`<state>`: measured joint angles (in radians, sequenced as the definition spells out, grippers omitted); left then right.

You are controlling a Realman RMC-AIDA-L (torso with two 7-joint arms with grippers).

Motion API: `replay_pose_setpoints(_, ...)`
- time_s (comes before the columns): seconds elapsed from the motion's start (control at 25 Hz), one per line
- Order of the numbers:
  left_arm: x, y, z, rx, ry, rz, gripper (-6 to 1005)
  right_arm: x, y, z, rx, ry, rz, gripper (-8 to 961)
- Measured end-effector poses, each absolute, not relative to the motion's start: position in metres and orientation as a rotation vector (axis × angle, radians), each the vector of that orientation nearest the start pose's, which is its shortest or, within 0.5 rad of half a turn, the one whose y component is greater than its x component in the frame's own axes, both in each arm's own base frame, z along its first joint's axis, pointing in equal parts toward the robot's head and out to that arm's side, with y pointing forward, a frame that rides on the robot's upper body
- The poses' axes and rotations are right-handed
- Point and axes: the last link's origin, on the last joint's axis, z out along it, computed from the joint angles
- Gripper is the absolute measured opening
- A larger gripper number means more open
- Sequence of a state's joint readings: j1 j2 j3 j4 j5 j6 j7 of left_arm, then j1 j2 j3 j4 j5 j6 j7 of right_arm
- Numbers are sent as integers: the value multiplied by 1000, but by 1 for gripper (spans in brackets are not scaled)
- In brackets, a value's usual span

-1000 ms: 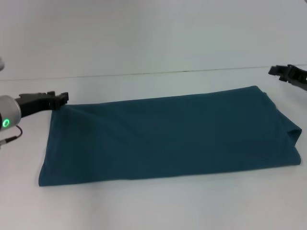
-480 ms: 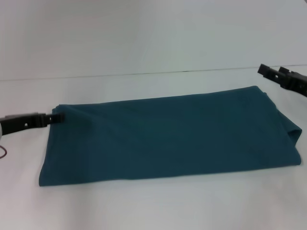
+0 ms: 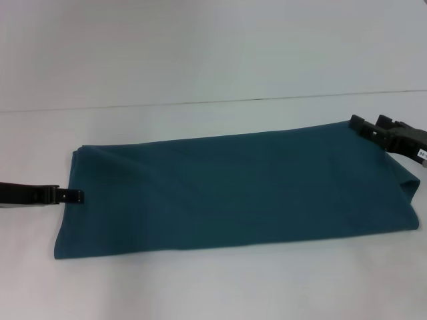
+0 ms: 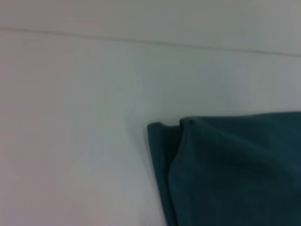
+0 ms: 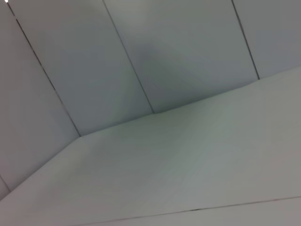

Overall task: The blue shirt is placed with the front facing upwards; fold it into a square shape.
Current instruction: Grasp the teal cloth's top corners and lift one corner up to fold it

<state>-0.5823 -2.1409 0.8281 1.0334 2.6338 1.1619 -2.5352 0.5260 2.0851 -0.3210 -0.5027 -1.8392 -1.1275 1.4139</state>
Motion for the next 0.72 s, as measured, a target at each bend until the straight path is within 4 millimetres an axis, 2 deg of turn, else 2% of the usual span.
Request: replay_pose_setpoints(0.72,-287,390,12,-2050,-1515,-12,857,330,373,34,-1930,1056,794,857)
